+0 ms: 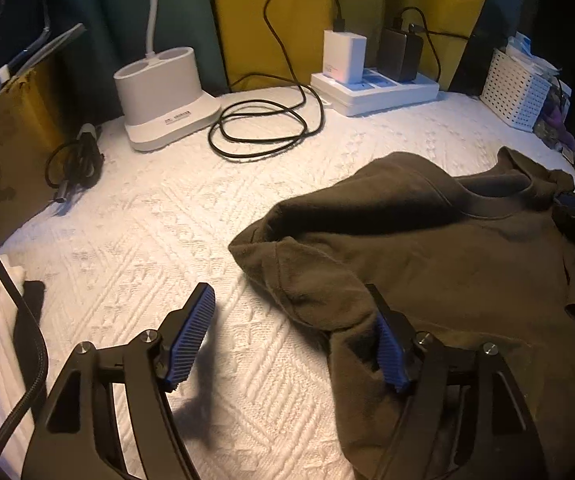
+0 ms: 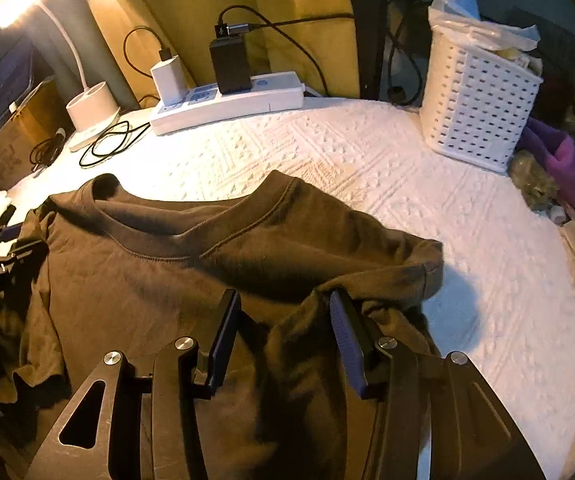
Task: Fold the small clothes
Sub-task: 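Release the t-shirt with the left gripper and smooth it near the collar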
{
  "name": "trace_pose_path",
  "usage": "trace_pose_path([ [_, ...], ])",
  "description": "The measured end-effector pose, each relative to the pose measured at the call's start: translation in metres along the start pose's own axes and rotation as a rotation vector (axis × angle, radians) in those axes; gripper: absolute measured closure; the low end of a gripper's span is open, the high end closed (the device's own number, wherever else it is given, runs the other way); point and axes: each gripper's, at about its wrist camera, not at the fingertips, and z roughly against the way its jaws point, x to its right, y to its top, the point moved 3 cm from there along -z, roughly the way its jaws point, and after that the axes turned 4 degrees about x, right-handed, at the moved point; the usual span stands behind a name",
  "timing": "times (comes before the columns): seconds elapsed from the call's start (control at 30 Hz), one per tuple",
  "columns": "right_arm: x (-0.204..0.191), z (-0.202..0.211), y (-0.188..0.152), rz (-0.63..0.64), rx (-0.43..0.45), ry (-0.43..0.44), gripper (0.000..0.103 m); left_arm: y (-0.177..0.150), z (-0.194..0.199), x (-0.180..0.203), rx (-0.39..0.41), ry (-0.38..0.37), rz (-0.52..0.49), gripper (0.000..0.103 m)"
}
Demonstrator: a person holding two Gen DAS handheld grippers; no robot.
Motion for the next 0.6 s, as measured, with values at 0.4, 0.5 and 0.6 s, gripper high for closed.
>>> trace_pose_path([
  [0.4,0.003,0.063,-0.032,-0.006,0.064,-0.054,0.034,-0.015,0.066,0.002,0.095,-0.035,0.041,0.028],
  [0.5,0.003,0.078,-0.043,-0.007,0.074,-0.061,0.034,-0.023,0.08,0.009,0.107,-0.043,0.034,0.028],
  [0.6,0.002,0.093,-0.057,-0.012,0.084,-0.066,0.034,-0.033,0.094,0.016,0.115,-0.055,0.027,0.028],
])
